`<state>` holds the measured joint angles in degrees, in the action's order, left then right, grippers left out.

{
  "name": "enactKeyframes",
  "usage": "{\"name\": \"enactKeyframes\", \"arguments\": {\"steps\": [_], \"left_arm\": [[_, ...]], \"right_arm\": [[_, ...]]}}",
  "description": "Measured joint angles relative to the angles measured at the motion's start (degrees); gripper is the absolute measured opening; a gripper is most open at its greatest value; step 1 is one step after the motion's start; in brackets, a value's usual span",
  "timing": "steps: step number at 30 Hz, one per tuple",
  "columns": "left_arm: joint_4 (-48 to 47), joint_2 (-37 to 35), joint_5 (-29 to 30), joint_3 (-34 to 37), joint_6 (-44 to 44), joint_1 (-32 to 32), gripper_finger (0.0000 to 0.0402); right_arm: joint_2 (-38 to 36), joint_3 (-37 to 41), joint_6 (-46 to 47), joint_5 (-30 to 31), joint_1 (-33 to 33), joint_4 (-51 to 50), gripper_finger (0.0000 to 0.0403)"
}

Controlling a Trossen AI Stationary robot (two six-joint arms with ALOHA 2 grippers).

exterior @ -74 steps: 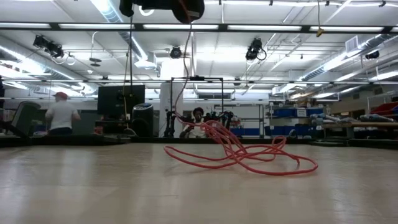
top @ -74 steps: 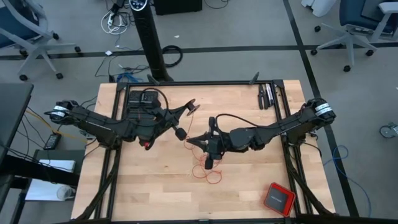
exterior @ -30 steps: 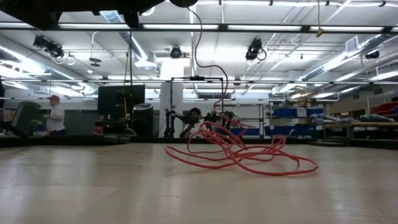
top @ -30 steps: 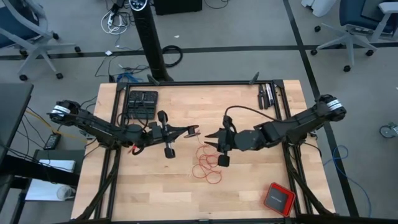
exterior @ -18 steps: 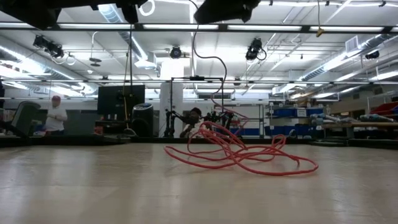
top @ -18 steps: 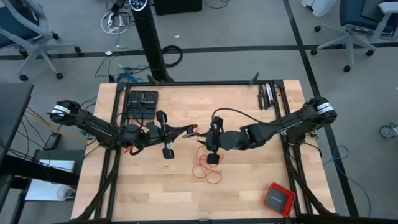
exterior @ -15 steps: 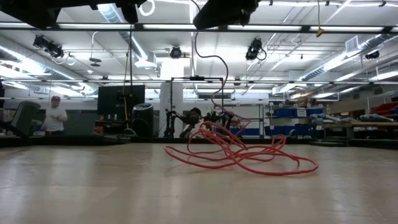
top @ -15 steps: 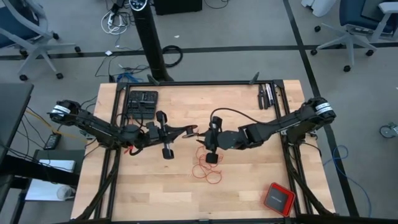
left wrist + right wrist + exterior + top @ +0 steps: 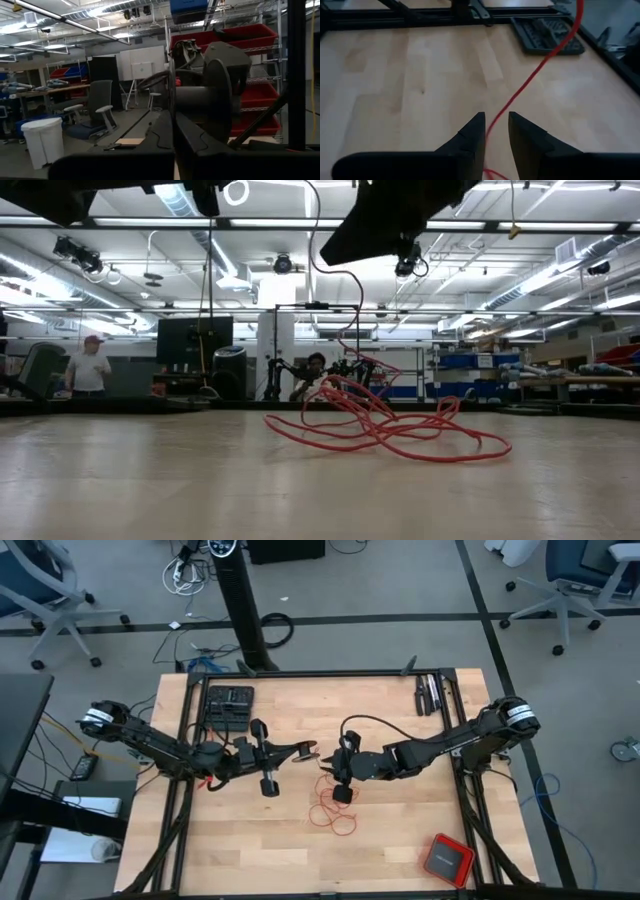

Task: Coil cords
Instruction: Coil the red wire onto the spool

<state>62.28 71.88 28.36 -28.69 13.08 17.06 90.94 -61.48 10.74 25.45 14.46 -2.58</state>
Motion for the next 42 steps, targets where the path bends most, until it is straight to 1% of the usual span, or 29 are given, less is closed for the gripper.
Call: {"name": "enactKeyframes", "arguments": {"steps": [5, 20, 22, 25, 26, 33, 37, 40, 42], "left_arm": [[0.01, 0.00, 0.24, 0.00, 0.00, -0.02, 0.0000], [1.44, 0.00, 0.22, 0.00, -0.04, 0.00, 0.0000], [1.66, 0.00, 0.22, 0.00, 0.00, 0.00, 0.0000], [1.86, 0.00, 0.20, 0.00, 0.00, 0.00, 0.0000], [1.81, 0.00, 0.20, 0.00, 0.01, -0.01, 0.0000], [1.81, 0.00, 0.18, 0.00, 0.04, 0.00, 0.0000], [-0.28, 0.00, 0.16, 0.00, 0.07, 0.00, 0.0000], [-6.06, 0.00, 0.26, 0.00, 0.07, 0.00, 0.0000], [-9.84, 0.00, 2.19, 0.00, -0.04, 0.03, 0.0000]], "right_arm": [[-0.04, 2.17, 1.67, -1.62, -0.02, 1.85, 0.0082], [-0.07, 2.80, 1.67, -2.57, -0.05, 1.42, 0.0072], [-0.07, 2.80, 1.66, -2.57, -0.22, 0.74, 0.0061], [-0.07, 2.80, 1.31, -2.48, -0.32, -0.68, 0.0017], [-0.07, 2.80, 0.99, -2.25, -0.33, -0.92, 0.0010], [-0.28, 2.78, 2.20, 1.80, -0.33, -5.97, 0.0003], [-1.31, 2.80, 2.58, 8.82, -0.17, -8.08, 0.0002], [-3.96, 2.80, 2.71, 13.95, 0.50, -9.95, 0.0002], [-6.35, 2.80, 2.65, 16.78, 1.27, -10.83, 0.0001]]}}
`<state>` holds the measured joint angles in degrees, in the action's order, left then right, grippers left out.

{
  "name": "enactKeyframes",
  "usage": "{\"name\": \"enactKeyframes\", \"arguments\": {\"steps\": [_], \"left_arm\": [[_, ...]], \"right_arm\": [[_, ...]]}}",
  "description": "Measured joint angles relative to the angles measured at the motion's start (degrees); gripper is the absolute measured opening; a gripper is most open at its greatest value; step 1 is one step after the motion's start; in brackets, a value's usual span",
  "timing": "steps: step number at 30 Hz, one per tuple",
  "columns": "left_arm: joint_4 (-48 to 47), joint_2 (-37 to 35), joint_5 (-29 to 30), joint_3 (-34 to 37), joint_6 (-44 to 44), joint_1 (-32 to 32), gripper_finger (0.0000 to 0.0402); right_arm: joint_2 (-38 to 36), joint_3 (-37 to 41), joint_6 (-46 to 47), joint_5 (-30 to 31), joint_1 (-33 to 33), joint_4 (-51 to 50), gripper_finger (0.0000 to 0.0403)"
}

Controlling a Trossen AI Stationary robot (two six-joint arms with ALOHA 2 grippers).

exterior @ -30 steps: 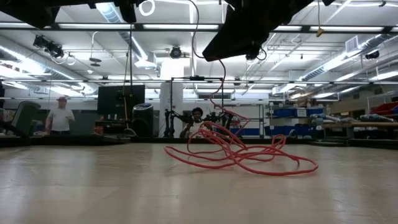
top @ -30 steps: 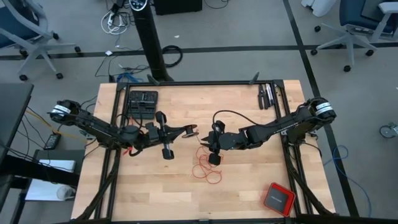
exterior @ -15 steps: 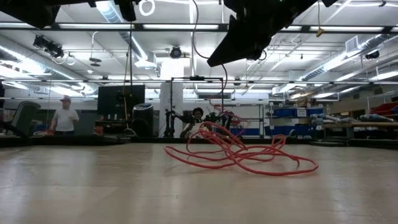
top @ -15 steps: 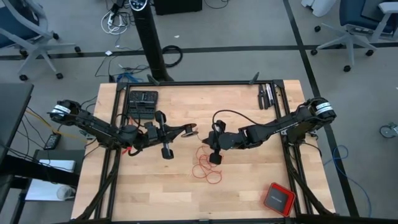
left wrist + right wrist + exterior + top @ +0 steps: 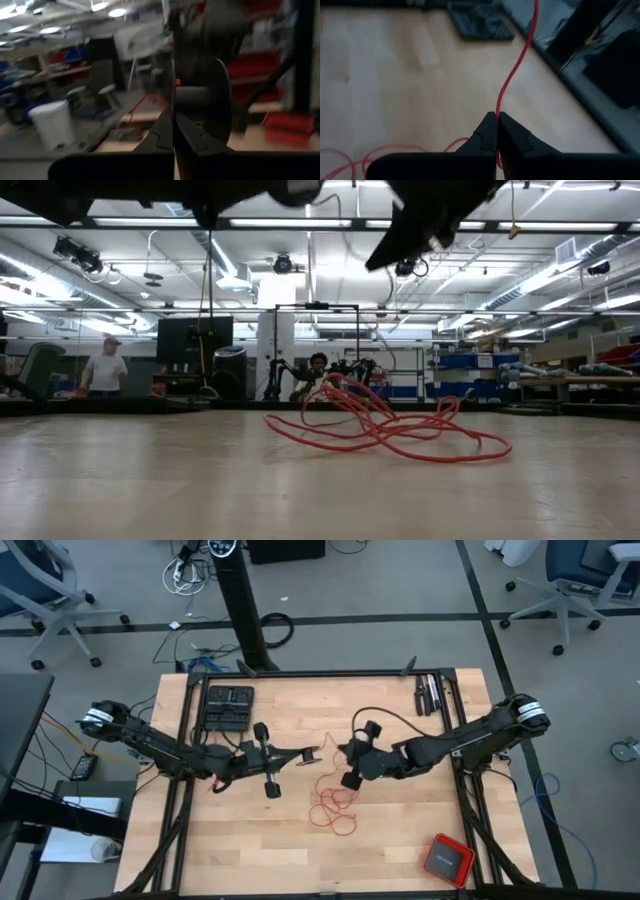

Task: Coil cords
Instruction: Coil the red wire onto the spool

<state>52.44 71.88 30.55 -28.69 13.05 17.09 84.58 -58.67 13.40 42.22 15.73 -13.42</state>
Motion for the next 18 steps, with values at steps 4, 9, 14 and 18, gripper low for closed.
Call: {"name": "enactKeyframes", "arguments": {"steps": [4, 9, 14, 18], "left_arm": [[-8.44, 0.02, 7.15, 0.00, -0.38, -0.03, 0.0000], [-14.94, 0.02, 14.92, 0.00, -1.08, -0.09, 0.0000], [-16.02, 0.02, 20.41, 0.00, -1.57, -0.14, 0.0000], [-17.51, 0.02, 25.17, -0.31, -2.93, -0.14, 0.0000]], "right_arm": [[-4.66, -0.02, -1.42, 5.24, 2.22, -0.10, 0.0001], [-7.46, -0.02, -8.18, 6.83, 4.92, 7.86, 0.0001], [-4.79, -0.02, -20.36, 3.20, 5.99, 23.04, 0.0000], [-0.62, -0.02, -26.09, -4.14, 5.47, 33.06, 0.0000]]}}
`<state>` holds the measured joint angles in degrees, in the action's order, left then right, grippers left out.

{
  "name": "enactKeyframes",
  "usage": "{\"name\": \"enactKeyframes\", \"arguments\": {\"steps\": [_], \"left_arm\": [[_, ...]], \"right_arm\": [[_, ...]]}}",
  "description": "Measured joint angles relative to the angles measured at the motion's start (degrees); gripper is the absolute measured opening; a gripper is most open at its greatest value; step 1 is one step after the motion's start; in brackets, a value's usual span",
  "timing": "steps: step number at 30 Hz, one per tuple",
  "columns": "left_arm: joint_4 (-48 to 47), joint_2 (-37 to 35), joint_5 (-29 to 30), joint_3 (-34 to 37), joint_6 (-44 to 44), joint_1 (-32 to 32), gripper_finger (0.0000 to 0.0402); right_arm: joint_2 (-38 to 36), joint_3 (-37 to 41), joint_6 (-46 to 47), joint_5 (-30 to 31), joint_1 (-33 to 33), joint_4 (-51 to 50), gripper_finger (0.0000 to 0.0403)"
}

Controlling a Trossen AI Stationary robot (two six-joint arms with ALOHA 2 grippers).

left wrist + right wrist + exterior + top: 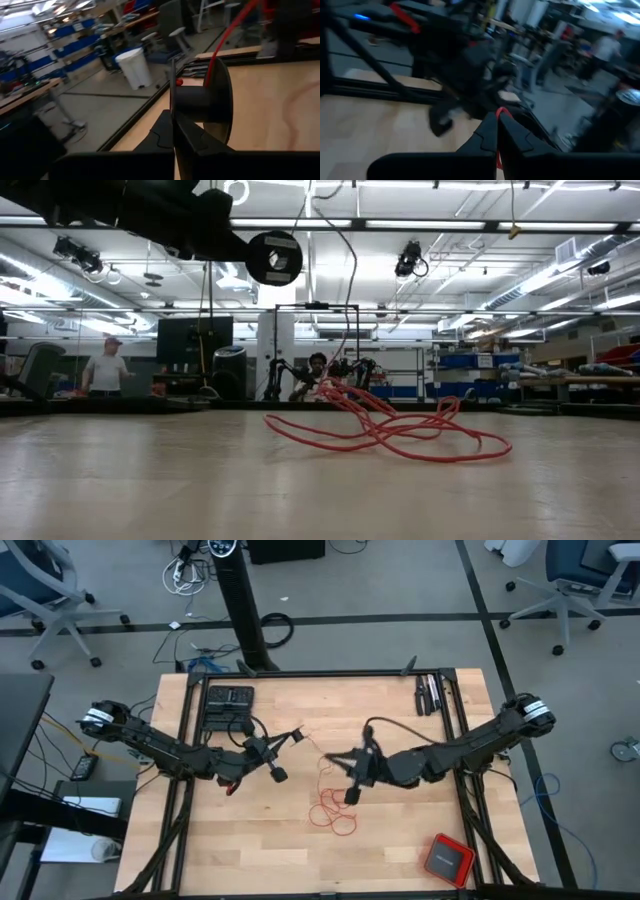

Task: Coil cords
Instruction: Coil the red wire onto the spool

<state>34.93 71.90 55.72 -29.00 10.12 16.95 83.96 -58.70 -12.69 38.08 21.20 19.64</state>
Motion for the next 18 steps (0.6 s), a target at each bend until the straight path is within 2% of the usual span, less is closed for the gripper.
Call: {"name": "enactKeyframes", "arguments": {"steps": [5, 10, 13, 18], "left_arm": [[-8.38, 0.00, 2.10, -4.37, -3.49, -0.02, 0.0000], [-14.91, 0.00, 1.69, -8.56, -11.60, -0.02, 0.0000], [-13.80, 0.00, -3.19, -9.60, -13.40, -0.04, 0.0000], [-8.85, 0.00, -12.02, -9.85, -13.45, -0.07, 0.0000]], "right_arm": [[5.58, -0.02, -1.13, -6.58, -2.37, 5.55, 0.0000], [8.61, -0.02, 1.11, -14.21, -5.05, 6.31, 0.0000], [8.79, -0.02, 2.54, -17.33, -6.34, 5.93, 0.0000], [8.79, -0.02, 2.53, -17.14, -7.18, 6.57, 0.0000]]}}
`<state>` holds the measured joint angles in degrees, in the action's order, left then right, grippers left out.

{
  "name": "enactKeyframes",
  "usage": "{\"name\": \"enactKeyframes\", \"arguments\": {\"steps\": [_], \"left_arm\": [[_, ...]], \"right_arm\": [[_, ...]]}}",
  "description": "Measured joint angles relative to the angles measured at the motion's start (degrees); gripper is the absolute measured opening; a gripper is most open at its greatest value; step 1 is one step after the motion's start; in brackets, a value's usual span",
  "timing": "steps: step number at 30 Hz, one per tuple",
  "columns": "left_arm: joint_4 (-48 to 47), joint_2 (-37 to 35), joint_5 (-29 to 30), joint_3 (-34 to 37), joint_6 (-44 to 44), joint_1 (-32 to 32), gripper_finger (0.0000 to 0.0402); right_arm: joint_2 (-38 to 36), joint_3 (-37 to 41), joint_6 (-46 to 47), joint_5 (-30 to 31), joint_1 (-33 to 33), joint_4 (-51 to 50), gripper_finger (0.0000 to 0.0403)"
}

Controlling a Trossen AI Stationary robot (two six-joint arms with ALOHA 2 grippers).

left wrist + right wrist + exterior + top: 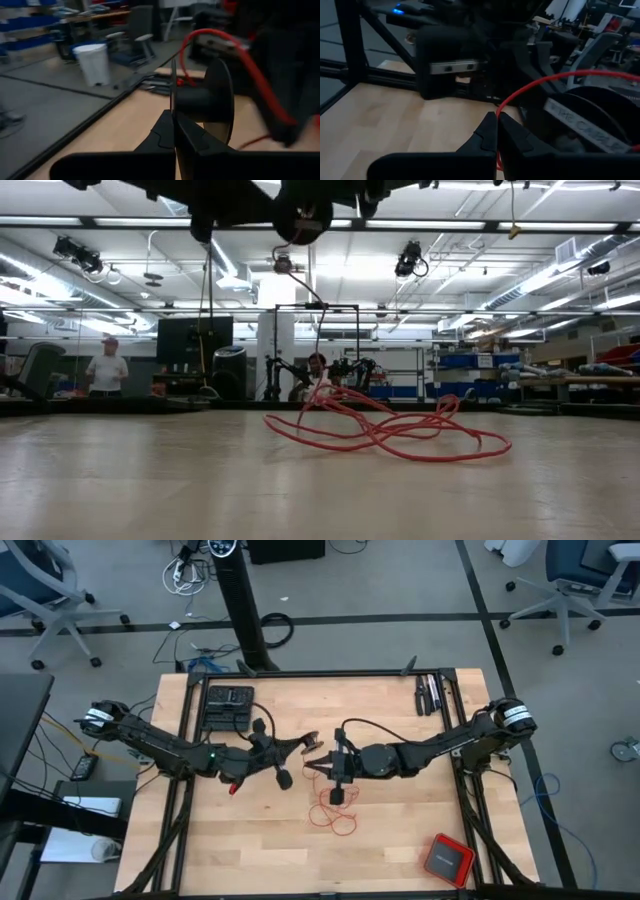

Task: Coil cords
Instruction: Coil the red wire onto the spool

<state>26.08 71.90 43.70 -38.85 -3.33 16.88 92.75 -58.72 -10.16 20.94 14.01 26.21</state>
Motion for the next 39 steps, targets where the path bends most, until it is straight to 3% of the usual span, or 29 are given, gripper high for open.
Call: {"name": "enactKeyframes", "arguments": {"steps": [8, 17, 22, 32, 39], "left_arm": [[6.19, 0.00, -0.85, 0.00, 0.01, 0.00, 0.0000], [13.17, 0.00, -0.87, 0.00, 0.55, 0.00, 0.0000], [9.08, -0.02, 0.07, 0.00, 7.44, 0.00, 0.0000], [3.47, -0.02, 2.54, 0.01, 16.24, 0.00, 0.0000], [-4.13, 0.00, 5.75, 0.02, 13.95, -0.02, 0.0000]], "right_arm": [[0.00, 0.00, 0.04, 2.81, -0.57, 0.30, 0.0000], [0.00, -0.04, 2.48, 0.81, -1.78, 1.81, 0.0000], [0.00, -1.31, -1.49, 4.39, 0.28, 2.34, 0.0000], [-0.02, -5.64, -5.23, 5.17, 0.93, -1.00, 0.0000], [-0.54, -8.43, -7.12, 7.92, 3.21, -4.93, 0.0000]]}}
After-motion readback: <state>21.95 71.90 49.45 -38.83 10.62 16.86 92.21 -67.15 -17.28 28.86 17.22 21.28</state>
